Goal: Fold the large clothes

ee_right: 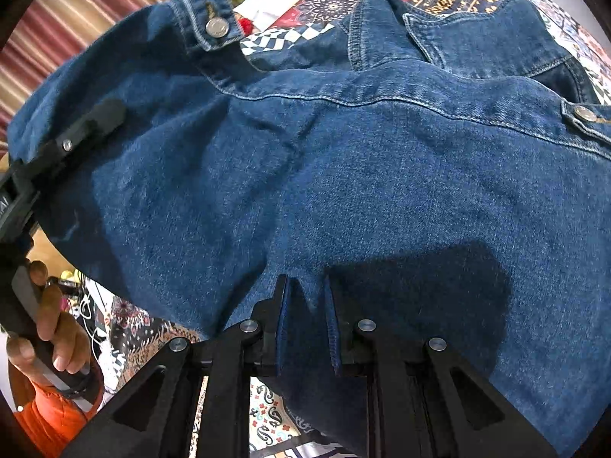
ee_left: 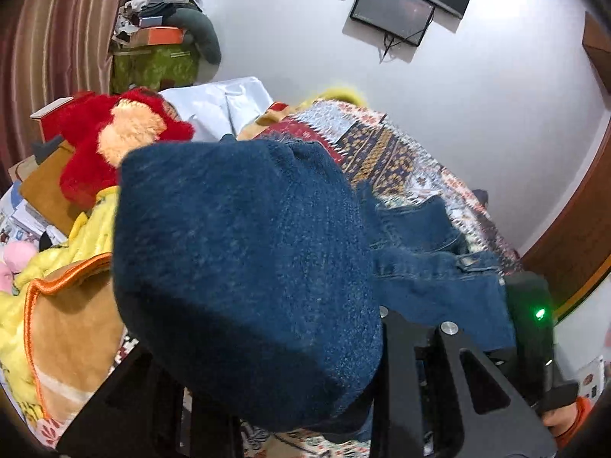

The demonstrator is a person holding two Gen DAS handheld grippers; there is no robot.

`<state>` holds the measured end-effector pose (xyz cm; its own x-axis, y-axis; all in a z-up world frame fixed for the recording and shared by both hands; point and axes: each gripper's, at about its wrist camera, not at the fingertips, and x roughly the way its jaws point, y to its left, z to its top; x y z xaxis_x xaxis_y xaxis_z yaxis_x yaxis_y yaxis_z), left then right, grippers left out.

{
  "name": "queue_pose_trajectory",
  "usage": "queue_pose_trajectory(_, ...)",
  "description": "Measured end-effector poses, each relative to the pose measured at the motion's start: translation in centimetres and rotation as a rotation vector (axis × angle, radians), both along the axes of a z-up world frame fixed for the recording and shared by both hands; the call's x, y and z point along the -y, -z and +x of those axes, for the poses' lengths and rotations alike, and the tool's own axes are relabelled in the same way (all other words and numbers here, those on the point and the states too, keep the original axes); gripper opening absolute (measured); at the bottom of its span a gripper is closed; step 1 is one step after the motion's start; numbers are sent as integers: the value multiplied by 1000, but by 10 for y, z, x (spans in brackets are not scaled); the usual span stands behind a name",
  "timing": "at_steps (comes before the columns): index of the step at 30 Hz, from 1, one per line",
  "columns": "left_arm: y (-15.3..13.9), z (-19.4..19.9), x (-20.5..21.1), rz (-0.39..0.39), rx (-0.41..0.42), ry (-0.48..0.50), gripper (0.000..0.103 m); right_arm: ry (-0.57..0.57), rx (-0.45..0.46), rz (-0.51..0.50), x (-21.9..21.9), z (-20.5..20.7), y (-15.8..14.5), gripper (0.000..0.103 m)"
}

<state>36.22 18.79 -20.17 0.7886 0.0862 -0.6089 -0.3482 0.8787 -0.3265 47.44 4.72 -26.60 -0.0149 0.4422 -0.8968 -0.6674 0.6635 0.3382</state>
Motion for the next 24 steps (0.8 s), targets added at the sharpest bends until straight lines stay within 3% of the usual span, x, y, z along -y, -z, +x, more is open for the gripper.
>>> queue_pose_trajectory(6,-31,17,30,48,47,58,29,48,-21,-34,31,-5,-18,13)
queue_pose_trajectory(10,-60,38,68,63,100,137,29,110,67,-47,85,-13,-41,13)
queue_pose_trajectory(15,-78,68,138,116,111,289,29,286,139,-32,179,-19,-73,13)
queue_pose_trajectory(20,-71,85,219,197,74,455,29,459,187,-44,268,-25,-94,13)
queue_pose_trajectory(24,-28,84,285,342,-83,673,29,555,194,-64,323,-42,-100,13)
